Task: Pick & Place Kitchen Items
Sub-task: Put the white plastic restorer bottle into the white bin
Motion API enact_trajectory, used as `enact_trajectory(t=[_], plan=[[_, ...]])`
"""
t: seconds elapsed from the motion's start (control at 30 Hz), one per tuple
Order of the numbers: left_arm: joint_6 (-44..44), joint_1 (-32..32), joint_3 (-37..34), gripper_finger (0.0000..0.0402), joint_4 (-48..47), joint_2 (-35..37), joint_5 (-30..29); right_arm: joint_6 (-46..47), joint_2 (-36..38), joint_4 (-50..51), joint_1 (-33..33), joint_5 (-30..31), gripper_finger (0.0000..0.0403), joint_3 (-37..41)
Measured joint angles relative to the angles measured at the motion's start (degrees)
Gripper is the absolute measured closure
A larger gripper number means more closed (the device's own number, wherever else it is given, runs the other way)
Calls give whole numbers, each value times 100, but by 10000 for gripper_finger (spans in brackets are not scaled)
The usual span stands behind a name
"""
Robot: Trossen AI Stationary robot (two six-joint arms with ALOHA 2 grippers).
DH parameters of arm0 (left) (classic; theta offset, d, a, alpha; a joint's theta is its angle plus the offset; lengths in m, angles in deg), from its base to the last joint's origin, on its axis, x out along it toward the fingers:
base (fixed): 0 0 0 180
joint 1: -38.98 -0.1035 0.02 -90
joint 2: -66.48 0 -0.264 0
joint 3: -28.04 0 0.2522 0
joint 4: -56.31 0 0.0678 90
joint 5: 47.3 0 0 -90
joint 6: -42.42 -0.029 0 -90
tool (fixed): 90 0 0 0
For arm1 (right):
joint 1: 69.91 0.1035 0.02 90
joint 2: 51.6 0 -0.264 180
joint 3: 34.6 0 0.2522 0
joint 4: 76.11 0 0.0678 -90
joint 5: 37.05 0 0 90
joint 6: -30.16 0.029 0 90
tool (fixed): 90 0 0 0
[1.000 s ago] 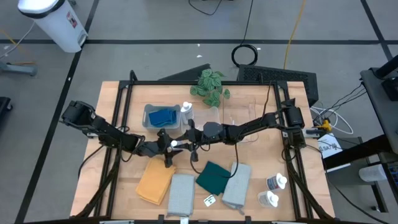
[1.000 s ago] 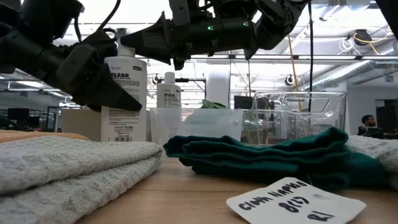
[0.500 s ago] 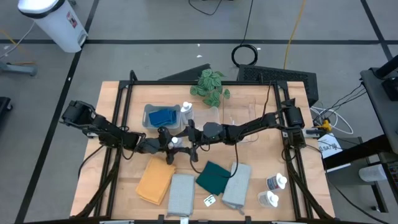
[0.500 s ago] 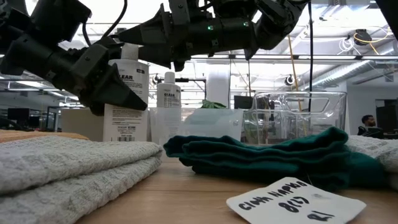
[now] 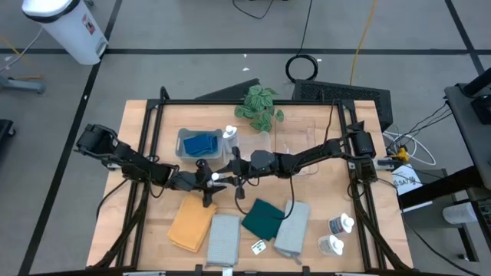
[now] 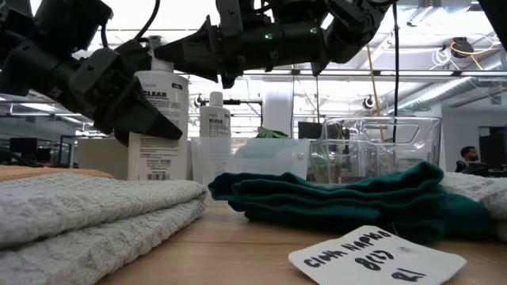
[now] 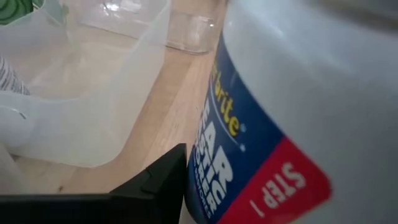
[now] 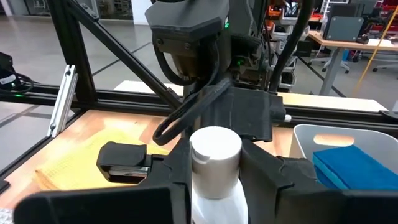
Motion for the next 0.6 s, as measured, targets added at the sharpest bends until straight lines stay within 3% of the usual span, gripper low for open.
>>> enact_trajectory(t=[0.17,0.6], plan=[[-11,5,0,217,-12,0,-2,-17,2,27,0,-14,332,0],[62,5,11,163,32,4,15,-28,291,974,0,-15,332,-7]])
